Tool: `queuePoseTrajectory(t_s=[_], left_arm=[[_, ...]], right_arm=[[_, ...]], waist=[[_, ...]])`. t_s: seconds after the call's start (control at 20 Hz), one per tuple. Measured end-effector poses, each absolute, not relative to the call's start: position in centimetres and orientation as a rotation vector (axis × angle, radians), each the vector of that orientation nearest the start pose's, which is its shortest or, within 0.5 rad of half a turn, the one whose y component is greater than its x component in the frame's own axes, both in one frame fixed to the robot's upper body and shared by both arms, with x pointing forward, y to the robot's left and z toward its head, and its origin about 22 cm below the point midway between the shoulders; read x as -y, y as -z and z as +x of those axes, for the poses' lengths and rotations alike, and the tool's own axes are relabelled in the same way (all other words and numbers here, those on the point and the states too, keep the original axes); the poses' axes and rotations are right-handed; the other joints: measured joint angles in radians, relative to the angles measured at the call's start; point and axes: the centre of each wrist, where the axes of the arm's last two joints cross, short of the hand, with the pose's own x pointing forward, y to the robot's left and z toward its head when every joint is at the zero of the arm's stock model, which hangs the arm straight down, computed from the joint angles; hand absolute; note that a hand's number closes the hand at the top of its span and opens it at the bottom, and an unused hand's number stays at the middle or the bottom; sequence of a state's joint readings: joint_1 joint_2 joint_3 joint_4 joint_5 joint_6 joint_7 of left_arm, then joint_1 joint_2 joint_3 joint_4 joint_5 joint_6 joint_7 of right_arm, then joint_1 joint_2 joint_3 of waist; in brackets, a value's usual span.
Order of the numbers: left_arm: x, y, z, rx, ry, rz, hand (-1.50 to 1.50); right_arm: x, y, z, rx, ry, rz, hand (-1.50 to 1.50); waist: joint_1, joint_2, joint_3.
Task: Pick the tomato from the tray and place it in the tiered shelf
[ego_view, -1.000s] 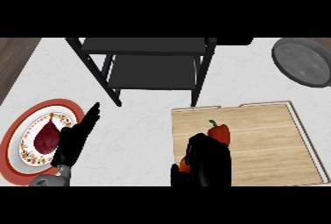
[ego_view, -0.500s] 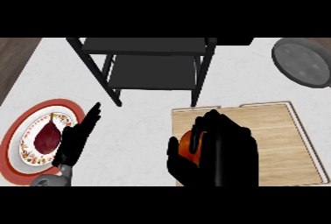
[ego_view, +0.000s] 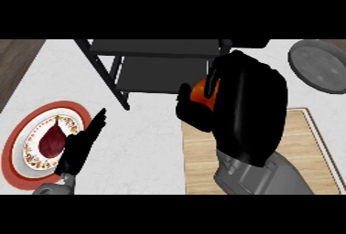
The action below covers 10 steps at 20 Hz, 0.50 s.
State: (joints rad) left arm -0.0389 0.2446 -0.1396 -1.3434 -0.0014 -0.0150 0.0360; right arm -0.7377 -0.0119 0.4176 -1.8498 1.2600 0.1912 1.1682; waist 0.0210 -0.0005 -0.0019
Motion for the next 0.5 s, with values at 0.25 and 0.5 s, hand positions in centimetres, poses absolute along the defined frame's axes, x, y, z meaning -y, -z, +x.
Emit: queuePoseTrajectory(t_s=[0.25, 0.5], left_arm=[[-25.8, 3.3, 24.3, 1.324, 0.308, 0.093, 0.0], [-25.9, 3.7, 24.5, 1.327, 0.307, 0.098, 0.0]], right_arm=[[6.0, -25.2, 30.3, 1.432, -0.43, -1.301, 1.5], [5.5, -26.6, 35.1, 1.373, -0.454, -1.3, 1.5]], waist=[[0.006, 0.003, 0.001], [0.007, 0.004, -0.001]])
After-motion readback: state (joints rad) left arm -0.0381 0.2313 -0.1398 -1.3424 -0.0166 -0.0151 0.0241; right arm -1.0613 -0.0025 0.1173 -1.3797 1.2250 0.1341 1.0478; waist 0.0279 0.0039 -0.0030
